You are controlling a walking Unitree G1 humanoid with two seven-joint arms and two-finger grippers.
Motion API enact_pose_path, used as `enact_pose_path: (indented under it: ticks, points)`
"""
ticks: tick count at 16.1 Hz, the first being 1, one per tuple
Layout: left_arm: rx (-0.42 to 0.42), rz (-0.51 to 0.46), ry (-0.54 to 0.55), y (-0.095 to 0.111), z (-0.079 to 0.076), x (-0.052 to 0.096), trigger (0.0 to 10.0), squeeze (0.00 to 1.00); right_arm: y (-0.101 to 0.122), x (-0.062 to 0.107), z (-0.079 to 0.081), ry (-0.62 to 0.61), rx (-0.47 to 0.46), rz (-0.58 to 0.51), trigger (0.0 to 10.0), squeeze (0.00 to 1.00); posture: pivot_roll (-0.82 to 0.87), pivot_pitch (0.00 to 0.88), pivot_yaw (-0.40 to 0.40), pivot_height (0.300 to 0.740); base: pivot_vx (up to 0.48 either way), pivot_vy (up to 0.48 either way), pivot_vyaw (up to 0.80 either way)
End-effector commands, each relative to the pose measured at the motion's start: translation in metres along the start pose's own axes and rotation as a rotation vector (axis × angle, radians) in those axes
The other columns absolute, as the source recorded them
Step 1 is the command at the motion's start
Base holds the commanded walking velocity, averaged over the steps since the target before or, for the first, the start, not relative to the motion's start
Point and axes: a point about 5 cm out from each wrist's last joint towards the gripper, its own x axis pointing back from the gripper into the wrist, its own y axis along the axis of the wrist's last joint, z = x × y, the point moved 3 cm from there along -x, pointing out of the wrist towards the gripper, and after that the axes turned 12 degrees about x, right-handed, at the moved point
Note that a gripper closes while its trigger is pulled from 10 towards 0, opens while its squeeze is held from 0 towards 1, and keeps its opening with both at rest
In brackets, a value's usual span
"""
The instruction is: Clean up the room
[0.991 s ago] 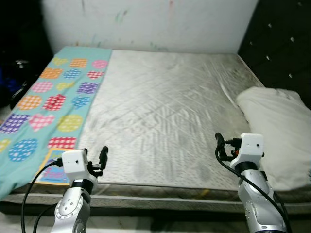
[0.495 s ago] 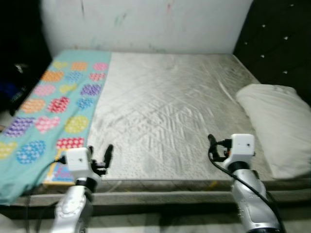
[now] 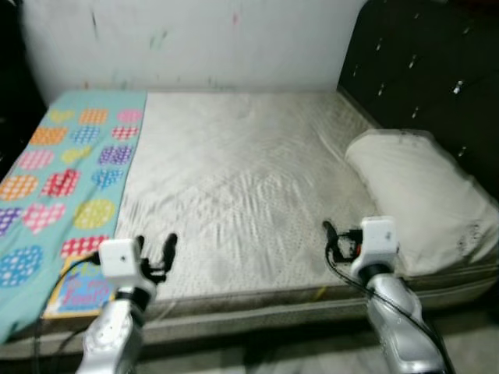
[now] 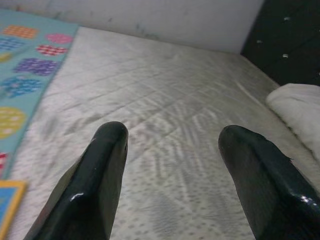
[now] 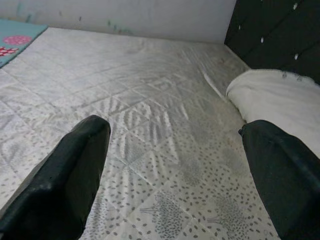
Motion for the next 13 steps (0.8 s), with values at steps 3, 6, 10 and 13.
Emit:
enact_pose_path:
  ticks: [3,6,10,13]
  points:
    - [-0.013,-0.01,0.0,0.005,0.001,-0.001,10.0,0.0,0.009,-0.003,0.003,0.02,-0.006,-0.037,10.0,0.0,-0.1,0.0,-0.036,0.74,0.373,0.0,0.0]
    - [-0.018,-0.006,0.05,0.004,0.006,-0.001,10.0,0.0,0.008,-0.002,0.002,0.019,-0.006,-0.033,10.0,0.0,-0.1,0.0,-0.035,0.74,0.226,0.0,0.0]
    - [0.003,-0.009,0.08,0.005,0.009,-0.002,10.0,0.0,0.0,-0.003,0.01,0.052,0.026,0.015,10.0,0.0,-0.1,0.0,-0.037,0.74,0.0,0.0,0.0]
    - [0.007,-0.007,0.075,0.005,0.009,-0.002,10.0,0.0,0.001,0.0,0.017,0.083,0.03,0.001,10.0,0.0,-0.1,0.0,-0.035,0.74,0.0,0.0,0.0]
